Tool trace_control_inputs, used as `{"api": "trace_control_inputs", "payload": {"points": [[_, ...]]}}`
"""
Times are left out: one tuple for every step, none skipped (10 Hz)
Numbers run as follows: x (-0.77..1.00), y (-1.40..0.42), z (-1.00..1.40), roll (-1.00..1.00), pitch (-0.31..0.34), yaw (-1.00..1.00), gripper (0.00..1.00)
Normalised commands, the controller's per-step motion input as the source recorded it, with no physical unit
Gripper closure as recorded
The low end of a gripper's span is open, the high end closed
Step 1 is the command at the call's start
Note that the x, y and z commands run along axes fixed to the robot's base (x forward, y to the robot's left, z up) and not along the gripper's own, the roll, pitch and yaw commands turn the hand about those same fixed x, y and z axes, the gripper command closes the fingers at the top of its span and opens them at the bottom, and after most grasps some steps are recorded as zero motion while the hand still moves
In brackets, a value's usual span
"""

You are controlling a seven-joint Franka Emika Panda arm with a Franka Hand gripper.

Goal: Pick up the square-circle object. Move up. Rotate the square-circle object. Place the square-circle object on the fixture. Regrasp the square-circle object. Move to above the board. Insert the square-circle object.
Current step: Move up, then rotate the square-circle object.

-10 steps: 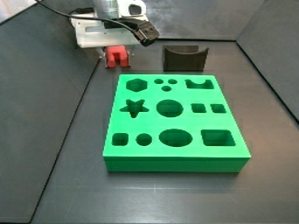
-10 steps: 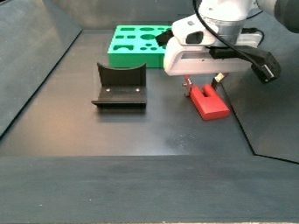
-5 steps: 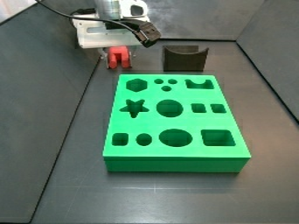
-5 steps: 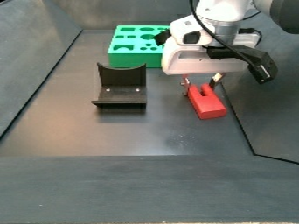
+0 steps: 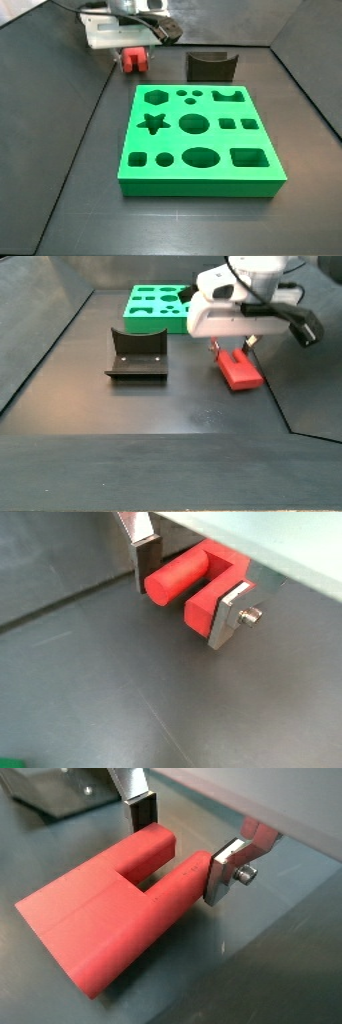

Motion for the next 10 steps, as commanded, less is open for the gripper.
{"api": "trace_control_inputs", "payload": {"points": [[0.02, -0.03, 0.60, -0.03, 0.038, 0.02, 1.00], [0.00, -0.02, 0.39, -0.05, 0.037, 0.02, 1.00], [-0.01, -0.02, 0.30, -0.06, 0.038, 0.02, 1.00], [0.74, 0.91, 0.83, 0.00, 0.000, 0.00, 1.00], [0.73, 0.91, 0.75, -0.01, 0.006, 0.00, 1.00], [0.53, 0.71, 0.51, -0.05, 0.090, -0.03, 1.00], [0.36, 0.52, 0.32, -0.08, 0.098, -0.04, 1.00], [0.13, 0.28, 0.10, -0.10, 0.070, -0.03, 1.00], [0.00, 0.00, 0.00, 0.00, 0.000, -1.00, 1.00], [-0.02, -0.08, -0.01, 0.00, -0.001, -1.00, 1.00]]}}
